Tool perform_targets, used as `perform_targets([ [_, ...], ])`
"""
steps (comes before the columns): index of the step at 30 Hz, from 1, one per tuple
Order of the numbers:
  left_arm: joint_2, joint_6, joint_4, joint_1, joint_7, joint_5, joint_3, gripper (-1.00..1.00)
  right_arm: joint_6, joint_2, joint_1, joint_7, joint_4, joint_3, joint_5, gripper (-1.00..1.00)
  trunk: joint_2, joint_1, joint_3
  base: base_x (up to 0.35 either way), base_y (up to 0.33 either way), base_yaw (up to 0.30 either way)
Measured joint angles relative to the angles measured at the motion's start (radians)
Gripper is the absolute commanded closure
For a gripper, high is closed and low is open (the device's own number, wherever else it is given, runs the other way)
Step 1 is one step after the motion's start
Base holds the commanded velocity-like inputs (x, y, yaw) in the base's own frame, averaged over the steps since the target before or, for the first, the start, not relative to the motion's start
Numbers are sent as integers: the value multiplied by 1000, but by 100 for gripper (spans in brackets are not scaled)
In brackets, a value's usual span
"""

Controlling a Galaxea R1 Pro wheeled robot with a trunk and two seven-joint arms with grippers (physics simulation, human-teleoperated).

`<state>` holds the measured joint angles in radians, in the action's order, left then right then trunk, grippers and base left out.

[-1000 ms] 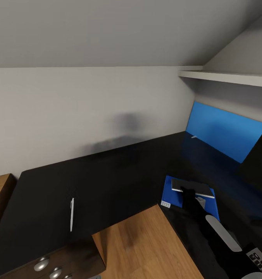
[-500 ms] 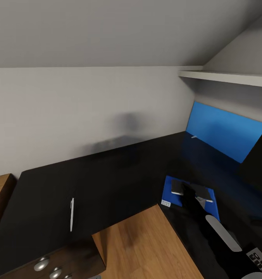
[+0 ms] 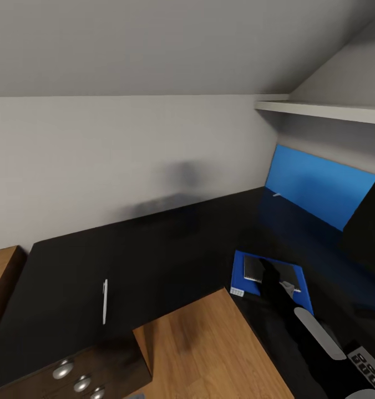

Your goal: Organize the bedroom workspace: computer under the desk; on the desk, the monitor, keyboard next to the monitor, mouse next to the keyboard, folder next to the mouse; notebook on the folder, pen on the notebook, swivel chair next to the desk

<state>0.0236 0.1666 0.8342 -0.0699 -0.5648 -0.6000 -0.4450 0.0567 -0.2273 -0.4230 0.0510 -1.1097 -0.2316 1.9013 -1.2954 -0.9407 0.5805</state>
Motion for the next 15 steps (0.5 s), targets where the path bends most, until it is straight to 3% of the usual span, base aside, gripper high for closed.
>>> perform_targets([
  [5,0,0,0,0,0,1,0,-100,0,0,0,-1,0,0,0,-100,0,0,0,-10,0,0],
  [15,0,1,0,0,0,-1,0,-100,0,0,0,1,1,0,0,-100,70,38,-31,0,0,0],
])
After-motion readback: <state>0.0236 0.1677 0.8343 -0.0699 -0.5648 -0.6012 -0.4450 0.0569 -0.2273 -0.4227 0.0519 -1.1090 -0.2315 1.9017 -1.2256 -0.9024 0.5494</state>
